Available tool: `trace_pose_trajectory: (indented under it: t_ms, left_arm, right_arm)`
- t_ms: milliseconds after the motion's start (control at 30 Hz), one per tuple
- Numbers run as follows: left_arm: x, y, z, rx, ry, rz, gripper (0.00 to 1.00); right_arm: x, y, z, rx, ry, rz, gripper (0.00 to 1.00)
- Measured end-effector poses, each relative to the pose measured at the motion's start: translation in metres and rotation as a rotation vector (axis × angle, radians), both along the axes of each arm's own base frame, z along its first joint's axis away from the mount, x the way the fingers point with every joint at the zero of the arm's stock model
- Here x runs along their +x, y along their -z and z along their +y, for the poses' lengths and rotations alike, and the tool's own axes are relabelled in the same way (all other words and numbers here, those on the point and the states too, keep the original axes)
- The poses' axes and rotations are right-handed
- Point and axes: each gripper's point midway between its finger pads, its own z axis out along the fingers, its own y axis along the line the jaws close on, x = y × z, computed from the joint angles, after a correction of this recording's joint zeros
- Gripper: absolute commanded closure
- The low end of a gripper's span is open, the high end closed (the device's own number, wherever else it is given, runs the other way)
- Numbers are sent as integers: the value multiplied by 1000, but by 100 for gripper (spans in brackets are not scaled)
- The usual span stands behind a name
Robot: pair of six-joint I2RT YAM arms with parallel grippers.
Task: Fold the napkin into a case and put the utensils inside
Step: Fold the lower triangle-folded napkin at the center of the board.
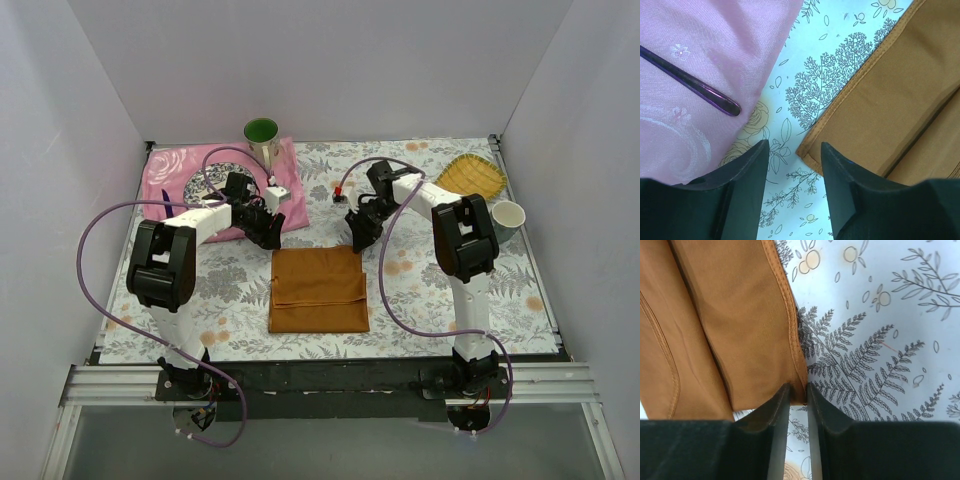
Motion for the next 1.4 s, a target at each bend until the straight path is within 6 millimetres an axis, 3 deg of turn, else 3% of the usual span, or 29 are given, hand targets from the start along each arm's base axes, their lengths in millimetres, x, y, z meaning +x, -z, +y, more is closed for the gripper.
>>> trace_pose_trajectory:
  t_ms: [267, 533, 767, 933, 1167, 1400]
  left_arm:
    - [-1, 3, 2, 11, -4, 1, 60]
    - [0, 7, 4, 22, -4, 2, 59]
    - [-1, 9, 1, 10, 4, 10, 50]
    - [-4, 7, -4, -18, 33, 10, 43]
    - [-20, 1, -15, -95, 133, 0, 39]
    - [-31, 1, -20, -135, 211, -34, 37]
  right_arm:
    - [-9, 1, 0, 4, -17, 25, 99]
    - [-18, -5, 2, 40, -60, 42, 99]
    - [-29, -36, 8, 111, -135, -31, 99]
    - [-51, -49, 14, 132, -222, -89, 99]
    - [-80, -51, 16, 129, -322, -149, 99]
    - [-85, -60, 12, 149, -372, -252, 99]
